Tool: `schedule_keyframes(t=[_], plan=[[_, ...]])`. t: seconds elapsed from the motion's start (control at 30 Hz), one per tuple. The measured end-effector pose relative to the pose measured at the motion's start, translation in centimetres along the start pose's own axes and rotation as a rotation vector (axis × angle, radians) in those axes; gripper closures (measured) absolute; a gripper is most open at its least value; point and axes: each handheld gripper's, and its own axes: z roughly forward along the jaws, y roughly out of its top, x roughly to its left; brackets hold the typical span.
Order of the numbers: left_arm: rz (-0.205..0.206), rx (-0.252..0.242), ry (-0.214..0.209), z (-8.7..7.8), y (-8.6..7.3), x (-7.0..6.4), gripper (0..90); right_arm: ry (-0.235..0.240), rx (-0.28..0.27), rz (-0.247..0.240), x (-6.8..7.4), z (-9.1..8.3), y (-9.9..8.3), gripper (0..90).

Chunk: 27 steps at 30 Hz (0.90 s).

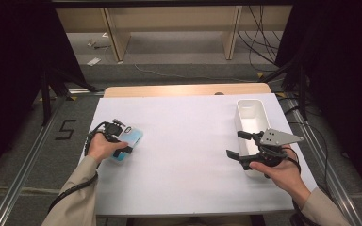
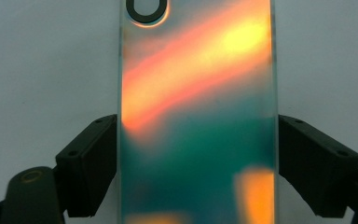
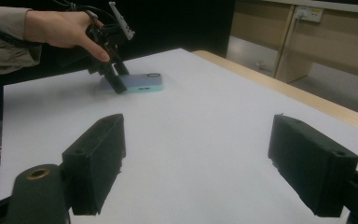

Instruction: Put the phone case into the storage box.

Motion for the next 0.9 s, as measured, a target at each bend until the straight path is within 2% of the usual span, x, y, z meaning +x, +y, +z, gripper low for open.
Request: schedule_keyframes(t=[0.27,0.7,0.9], plan=[[0.002,-0.011,-0.013,-0.3,0.0,-0.1,16.7,0.0,0.0,0.0,0.0,0.0,0.0,19.8],[0.028,-0.066,-0.011,-1.6,0.5,-1.1,16.7,-0.002,0.0,0.0,0.0,0.0,0.0,19.8],[0.025,-0.1,-0.018,-2.1,0.6,-1.5,16.7,-0.004,0.0,0.001,0.0,0.0,0.0,19.6]])
